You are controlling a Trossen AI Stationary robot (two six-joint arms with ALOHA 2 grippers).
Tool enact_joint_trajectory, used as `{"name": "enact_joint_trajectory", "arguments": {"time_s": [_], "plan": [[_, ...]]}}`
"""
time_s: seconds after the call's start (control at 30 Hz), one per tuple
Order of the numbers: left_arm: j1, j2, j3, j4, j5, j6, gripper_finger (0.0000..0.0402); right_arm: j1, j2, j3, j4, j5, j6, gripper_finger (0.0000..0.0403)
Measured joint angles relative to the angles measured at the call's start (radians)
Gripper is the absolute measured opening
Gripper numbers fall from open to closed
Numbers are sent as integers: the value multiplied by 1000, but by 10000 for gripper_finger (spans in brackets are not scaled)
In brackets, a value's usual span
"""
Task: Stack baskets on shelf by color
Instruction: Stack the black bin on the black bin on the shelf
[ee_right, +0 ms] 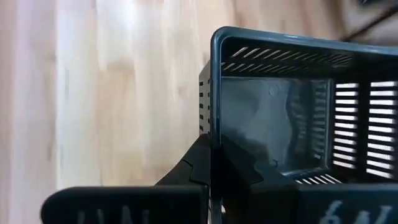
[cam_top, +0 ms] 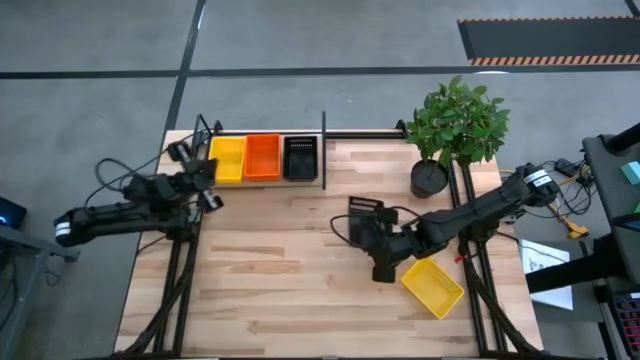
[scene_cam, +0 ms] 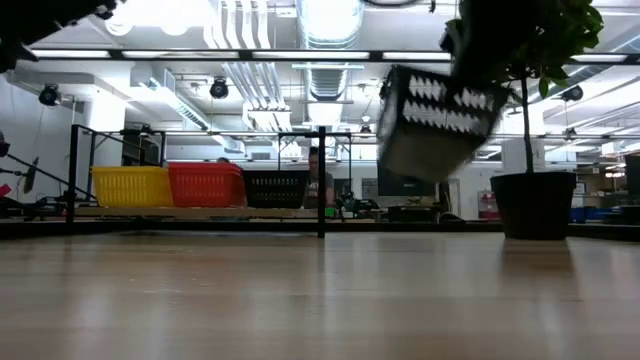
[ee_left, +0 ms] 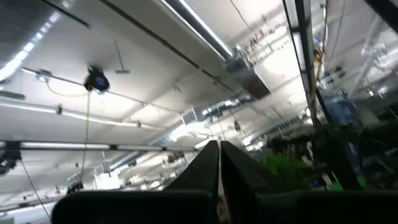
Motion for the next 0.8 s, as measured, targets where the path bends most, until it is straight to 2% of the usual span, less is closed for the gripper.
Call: {"name": "enact_joint_trajectory", "arguments": {"time_s": [0.23,0.47,0.6,0.8], "plan": [[0,-159,-76,-2,0,-6,0,-22,0,140,0,77,-140,9],[0,-291,-114,1,0,-8,0,-51,0,215,52,189,-341,9],[0,-334,-136,7,0,-7,0,-82,0,232,141,208,-459,9],[-1,-321,-143,26,1,-7,0,-149,0,218,320,204,-606,9]]}}
